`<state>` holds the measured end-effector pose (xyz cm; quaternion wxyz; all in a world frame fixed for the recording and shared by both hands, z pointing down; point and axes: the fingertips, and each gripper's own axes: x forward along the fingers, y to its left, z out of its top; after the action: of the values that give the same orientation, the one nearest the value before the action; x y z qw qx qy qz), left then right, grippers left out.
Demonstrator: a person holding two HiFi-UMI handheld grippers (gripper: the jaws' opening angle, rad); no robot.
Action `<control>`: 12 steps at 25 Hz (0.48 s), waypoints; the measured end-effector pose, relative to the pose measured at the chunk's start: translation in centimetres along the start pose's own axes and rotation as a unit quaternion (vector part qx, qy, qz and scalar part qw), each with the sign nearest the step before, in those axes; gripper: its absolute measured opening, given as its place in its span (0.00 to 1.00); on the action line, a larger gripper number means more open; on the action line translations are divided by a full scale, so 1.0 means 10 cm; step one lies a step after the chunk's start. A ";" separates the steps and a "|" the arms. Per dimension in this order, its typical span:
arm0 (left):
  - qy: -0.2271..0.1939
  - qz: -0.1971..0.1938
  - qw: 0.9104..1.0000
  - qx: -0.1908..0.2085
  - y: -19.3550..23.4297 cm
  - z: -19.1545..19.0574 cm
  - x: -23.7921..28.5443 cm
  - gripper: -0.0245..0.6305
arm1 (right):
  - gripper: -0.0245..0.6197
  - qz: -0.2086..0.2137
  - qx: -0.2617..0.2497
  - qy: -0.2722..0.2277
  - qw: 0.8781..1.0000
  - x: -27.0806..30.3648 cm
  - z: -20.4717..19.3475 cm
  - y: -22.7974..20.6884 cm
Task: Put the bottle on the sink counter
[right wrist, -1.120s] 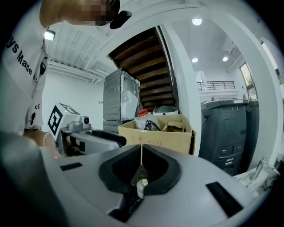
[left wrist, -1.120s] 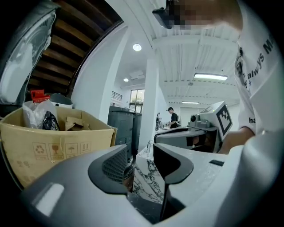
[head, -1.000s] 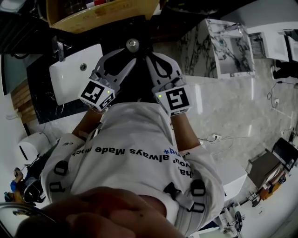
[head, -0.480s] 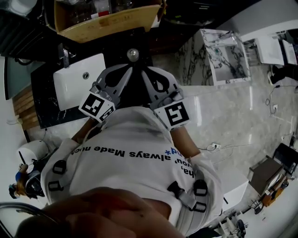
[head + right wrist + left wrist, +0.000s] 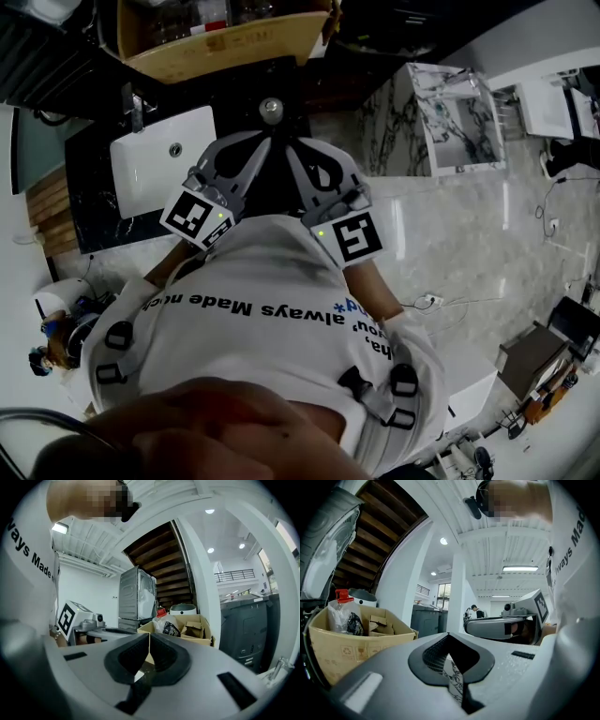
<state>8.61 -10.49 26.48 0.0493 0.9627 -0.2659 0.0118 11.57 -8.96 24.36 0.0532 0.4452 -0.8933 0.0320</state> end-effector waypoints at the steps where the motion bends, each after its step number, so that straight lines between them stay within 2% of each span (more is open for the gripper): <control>1: -0.001 -0.002 1.000 0.000 -0.02 0.00 0.00 0.04 | 0.05 0.000 -0.001 0.000 1.000 0.00 0.00 0.00; 12: 0.000 -0.003 1.000 0.001 -0.07 -0.01 0.00 0.04 | 0.05 -0.006 -0.003 0.007 1.000 -0.04 -0.04 -0.03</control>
<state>9.01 -9.88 26.53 0.0486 0.9635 -0.2629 0.0118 12.09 -8.84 24.69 0.0610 0.4503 -0.8902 0.0322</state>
